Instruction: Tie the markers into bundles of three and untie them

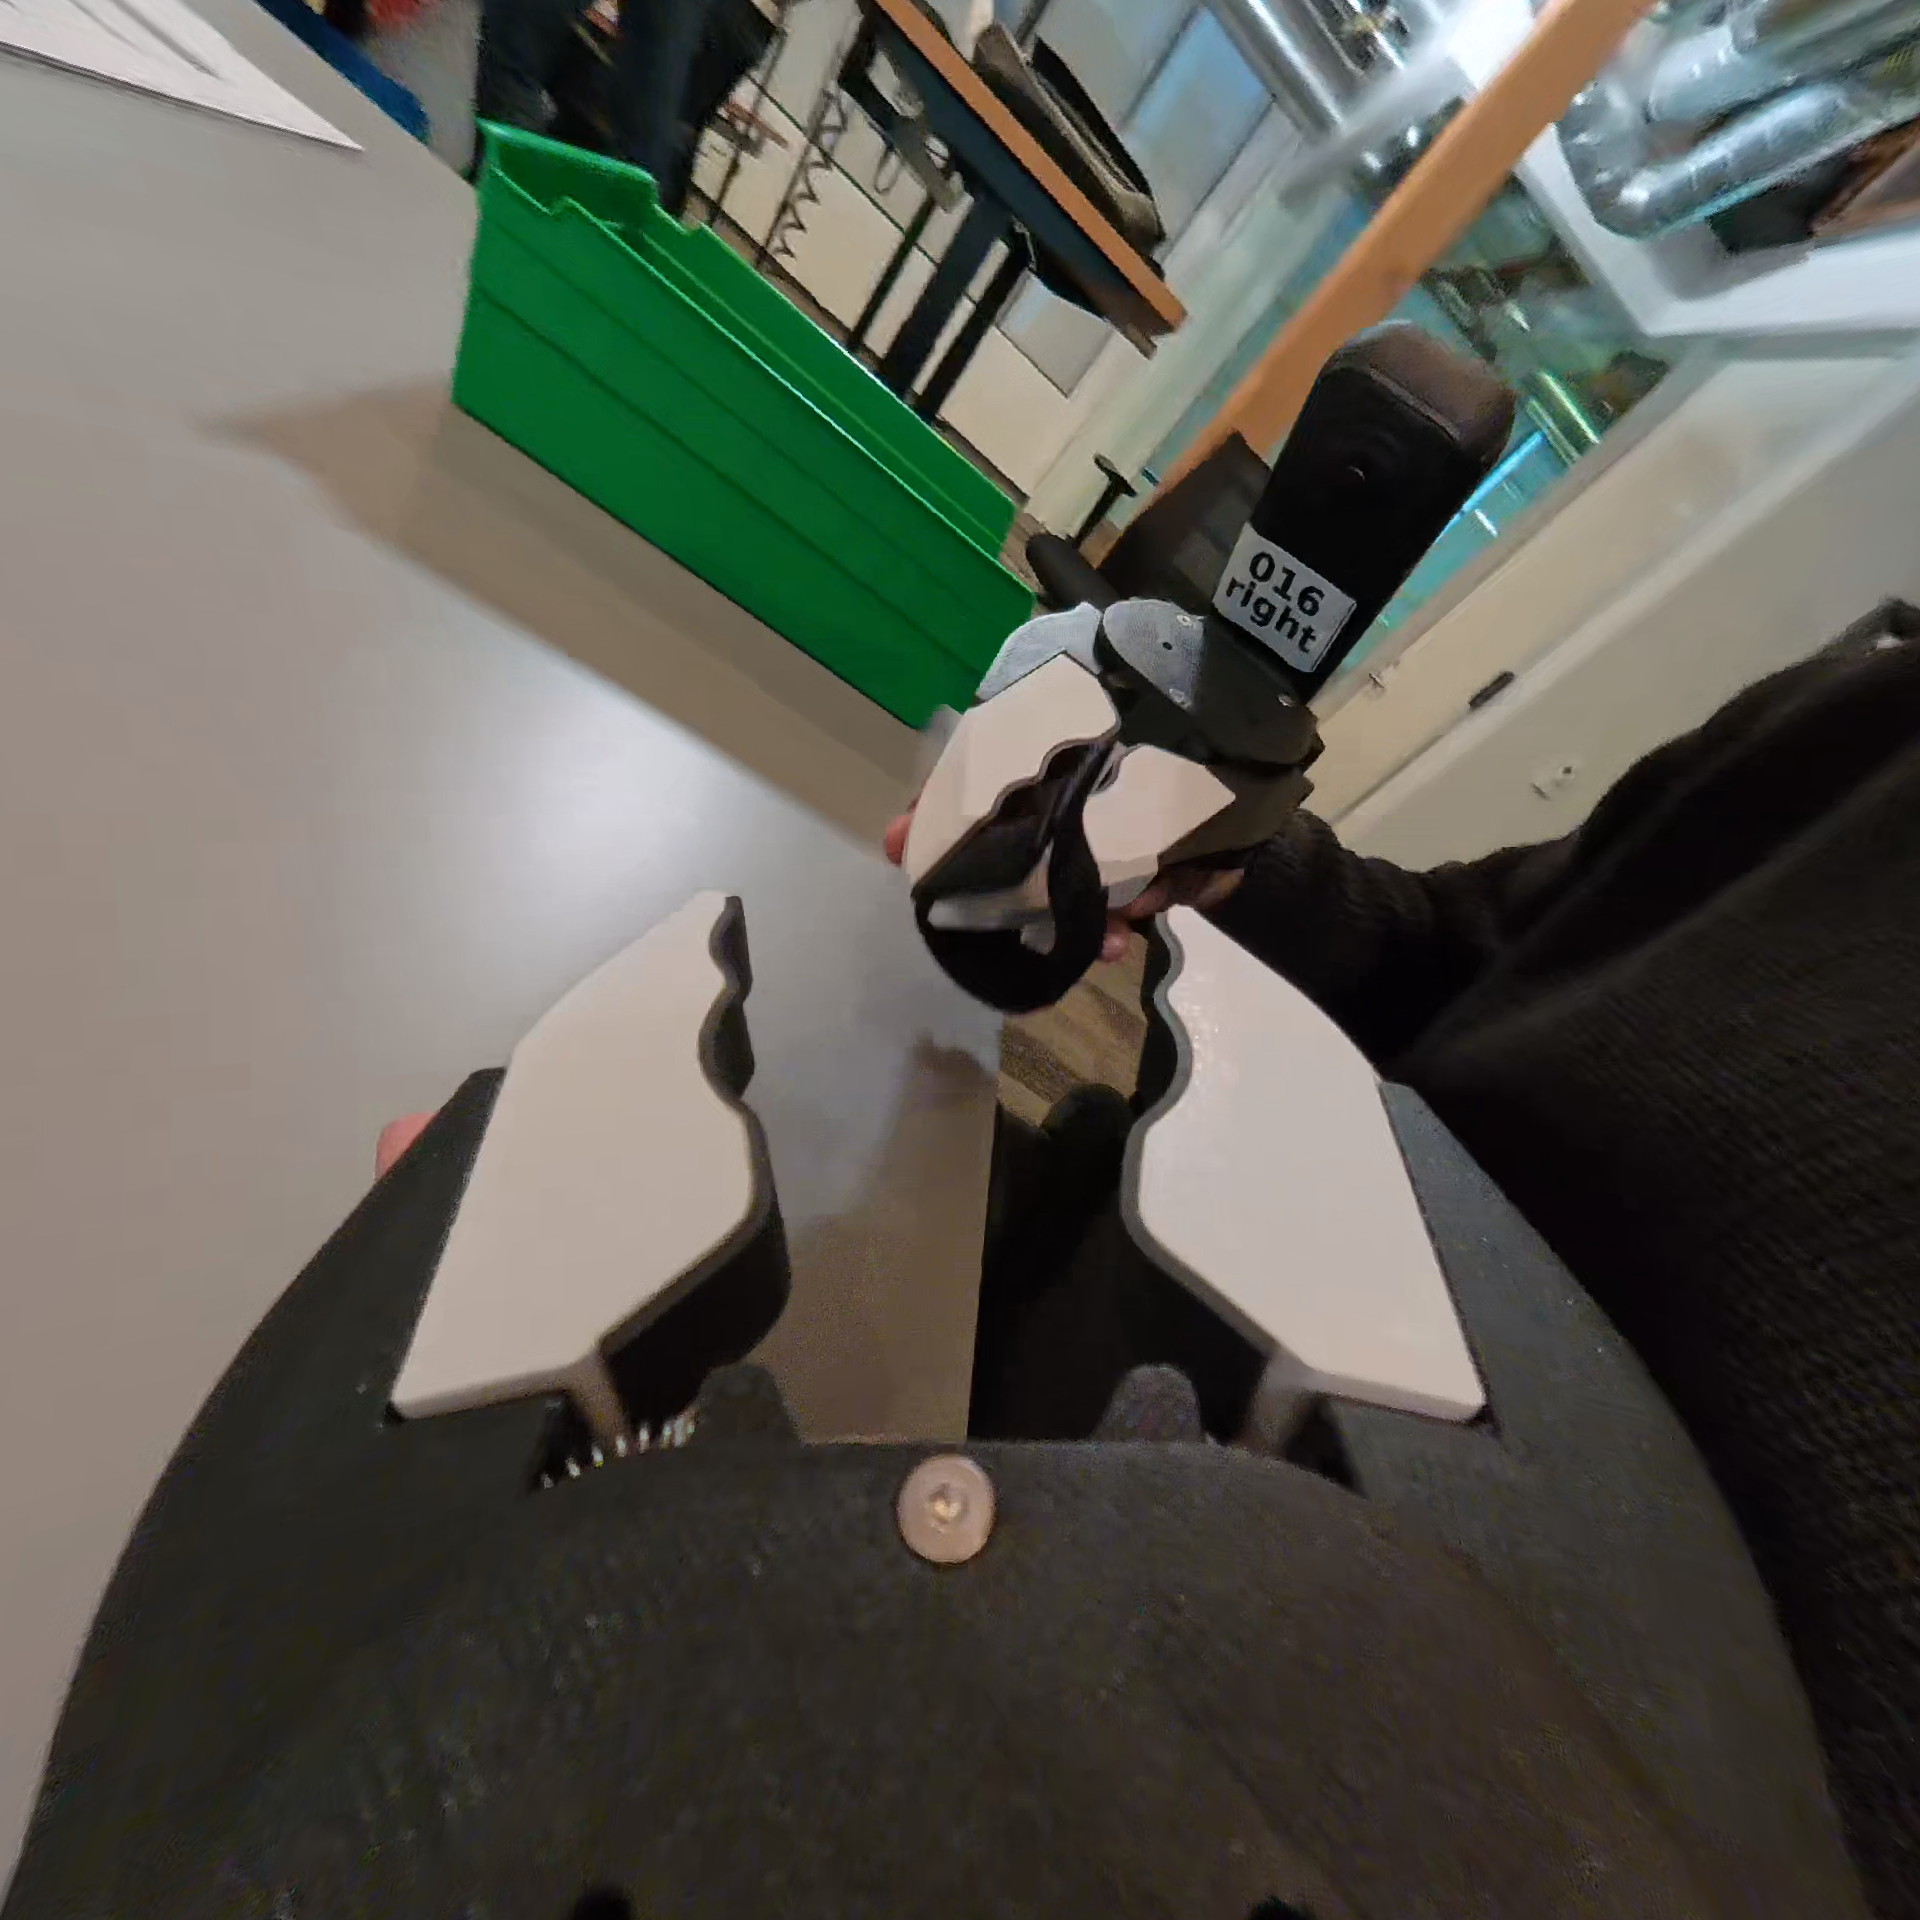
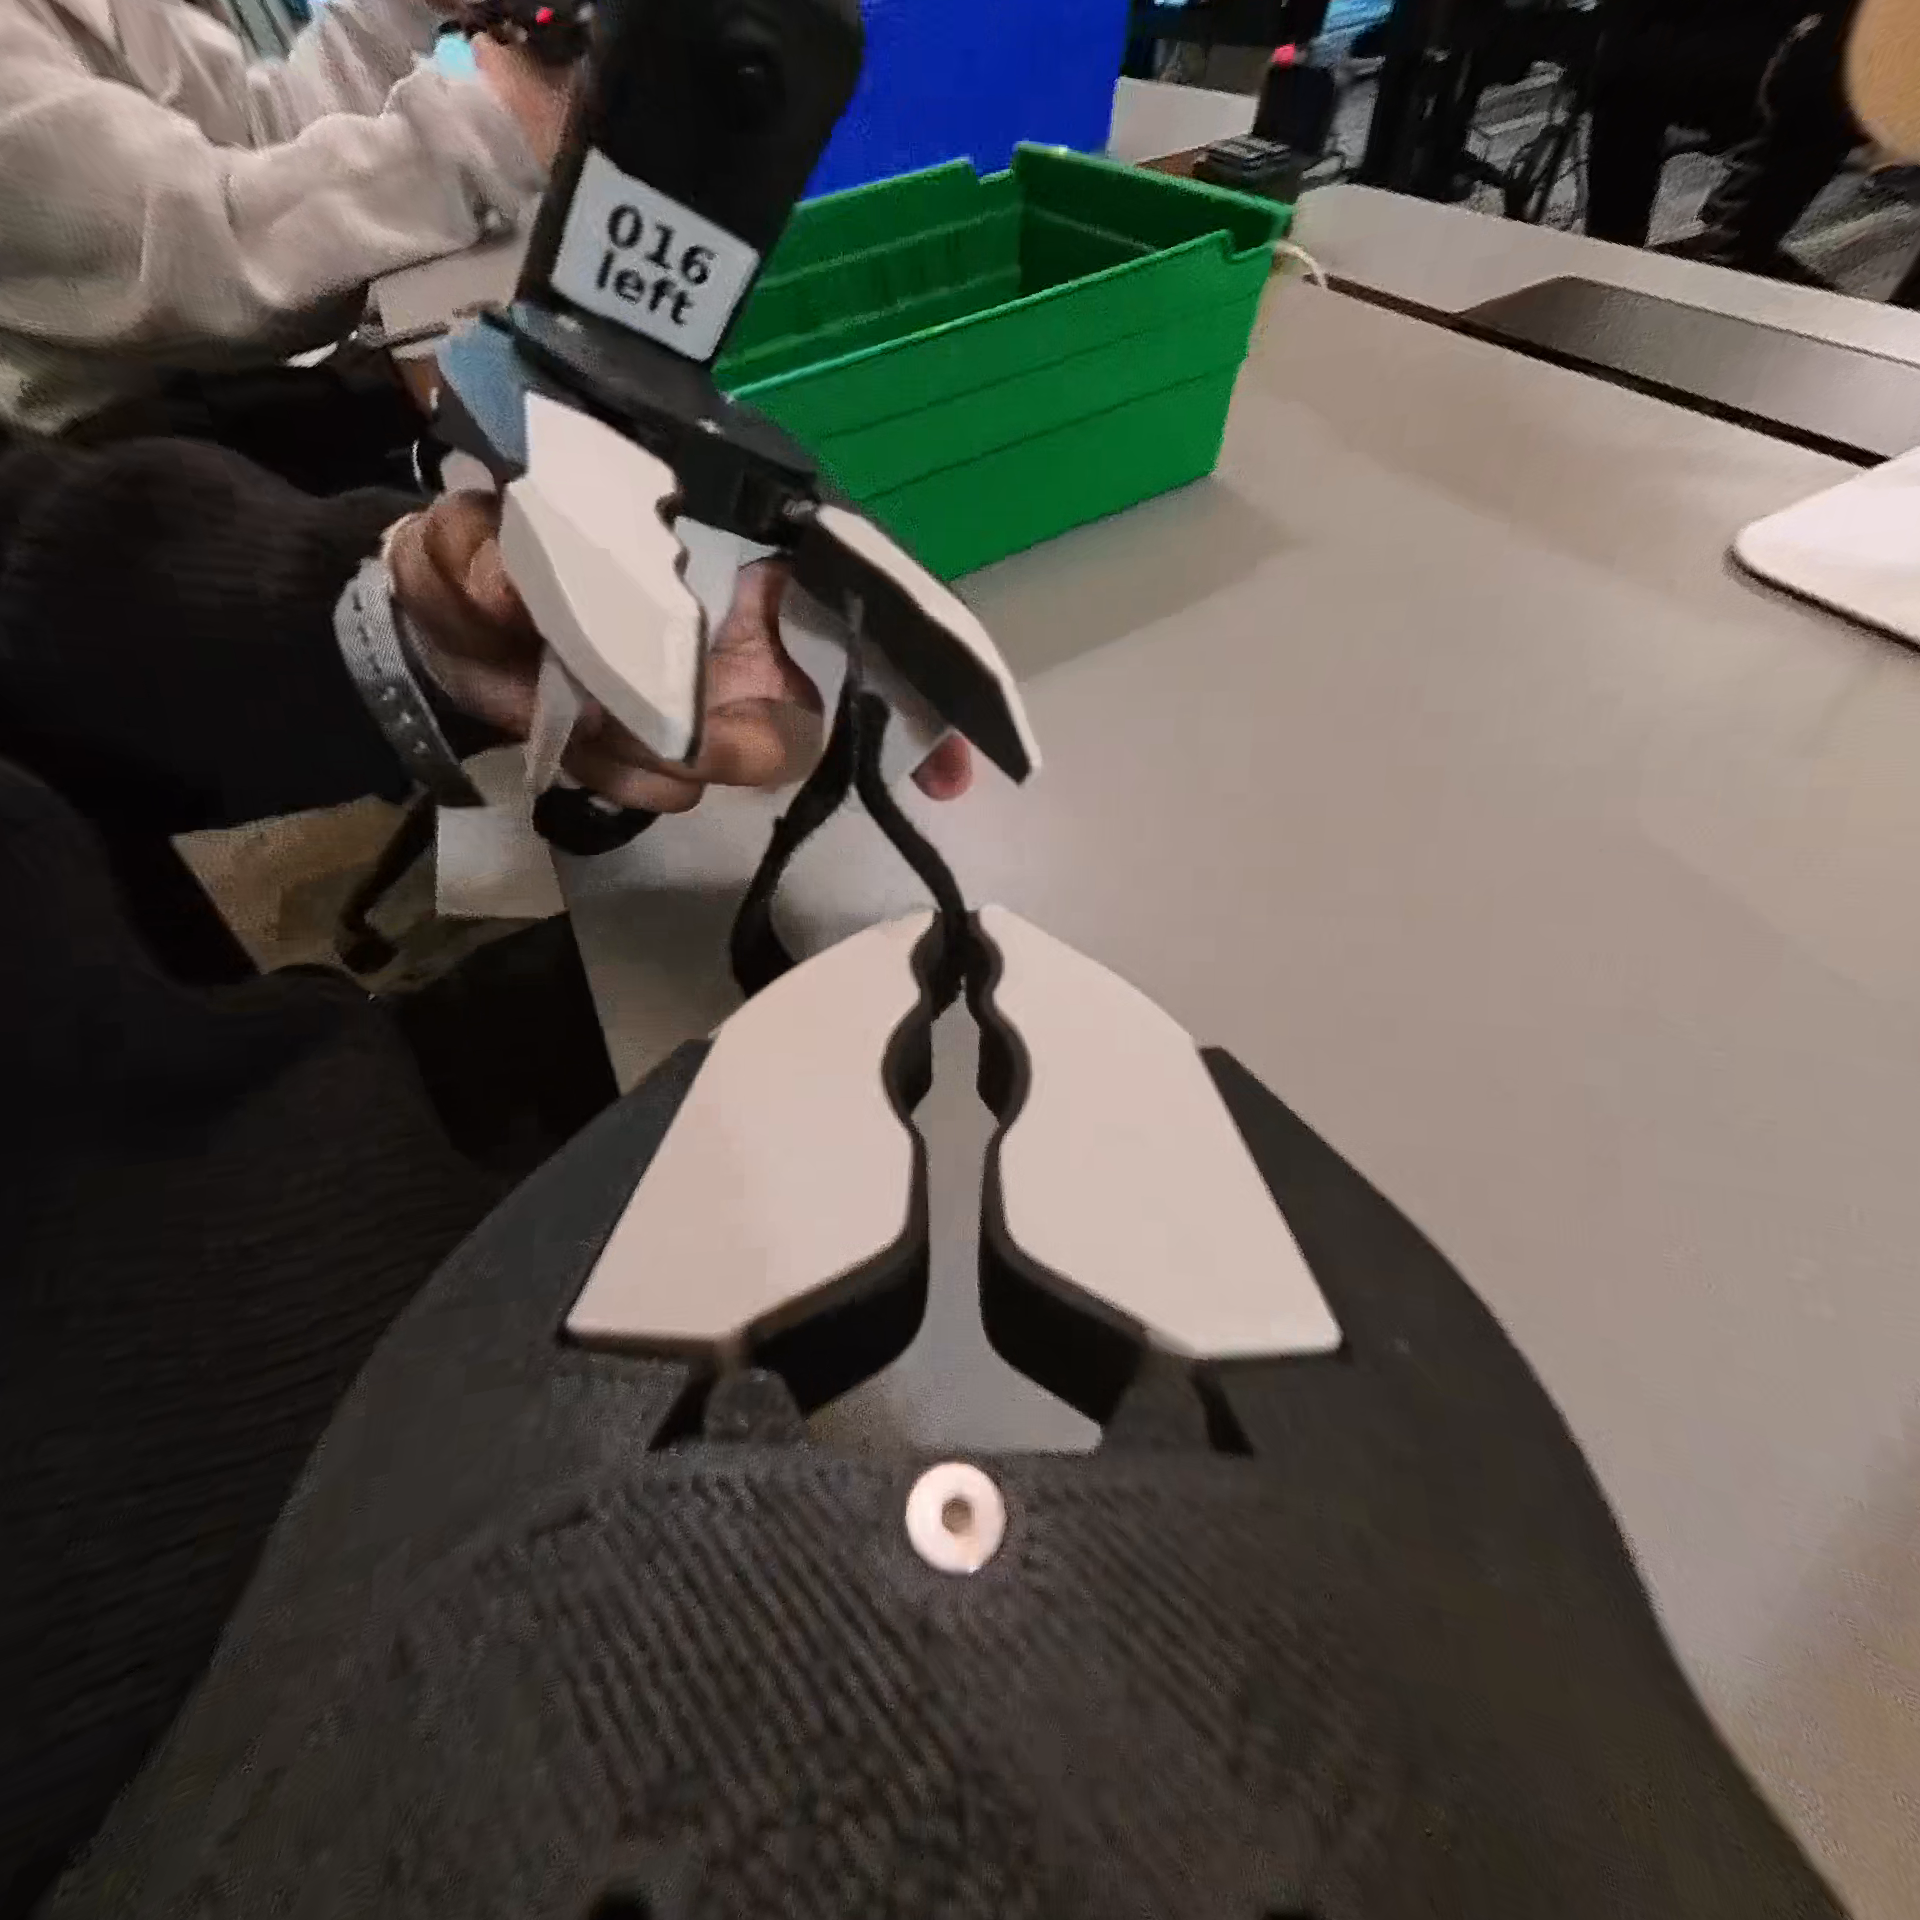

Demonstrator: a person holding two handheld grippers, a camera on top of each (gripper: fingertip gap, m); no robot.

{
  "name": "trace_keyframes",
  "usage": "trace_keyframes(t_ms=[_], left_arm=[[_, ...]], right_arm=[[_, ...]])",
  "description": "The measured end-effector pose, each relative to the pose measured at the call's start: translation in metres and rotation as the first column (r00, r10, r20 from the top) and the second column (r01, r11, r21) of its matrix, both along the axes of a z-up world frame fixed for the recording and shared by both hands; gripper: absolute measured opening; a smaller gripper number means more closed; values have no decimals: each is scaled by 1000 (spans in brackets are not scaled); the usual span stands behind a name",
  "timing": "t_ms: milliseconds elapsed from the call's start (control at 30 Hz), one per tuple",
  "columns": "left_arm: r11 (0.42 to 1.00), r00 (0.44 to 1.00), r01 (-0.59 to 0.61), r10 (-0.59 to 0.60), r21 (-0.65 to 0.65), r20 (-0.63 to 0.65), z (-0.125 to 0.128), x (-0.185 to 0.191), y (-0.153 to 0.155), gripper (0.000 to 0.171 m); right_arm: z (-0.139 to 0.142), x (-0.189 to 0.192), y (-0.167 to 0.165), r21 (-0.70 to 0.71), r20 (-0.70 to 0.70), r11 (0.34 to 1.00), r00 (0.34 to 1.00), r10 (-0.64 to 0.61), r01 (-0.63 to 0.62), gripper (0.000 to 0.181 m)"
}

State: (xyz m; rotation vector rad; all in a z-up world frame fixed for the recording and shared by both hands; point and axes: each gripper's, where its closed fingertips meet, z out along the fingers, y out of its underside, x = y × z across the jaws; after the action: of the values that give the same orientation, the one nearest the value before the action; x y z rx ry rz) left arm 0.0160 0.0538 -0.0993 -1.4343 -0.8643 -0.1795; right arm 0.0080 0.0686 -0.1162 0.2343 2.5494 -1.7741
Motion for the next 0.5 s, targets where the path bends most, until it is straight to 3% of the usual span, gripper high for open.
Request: trace_keyframes(t_ms=[67,167,233,367,500], left_arm=[[1000,999,-6,5,30,32,0,-2,-4,72],[992,993,78,-86,96,84,1,6,4,46],[985,988,112,-125,130,96,4,11,10,38],[984,986,128,-140,127,91,4,15,18,38],[980,983,150,-162,130,90,5,19,21,18]], right_arm=[[6,-11,4,-45,53,998,998,-44,46,3],[12,-21,6,-82,58,991,993,-104,108,3],[9,-22,5,-57,20,990,992,-127,128,3],[0,-10,-2,-1,-35,997,996,-83,83,3],[-8,-5,-6,48,-91,996,993,-77,82,3]])
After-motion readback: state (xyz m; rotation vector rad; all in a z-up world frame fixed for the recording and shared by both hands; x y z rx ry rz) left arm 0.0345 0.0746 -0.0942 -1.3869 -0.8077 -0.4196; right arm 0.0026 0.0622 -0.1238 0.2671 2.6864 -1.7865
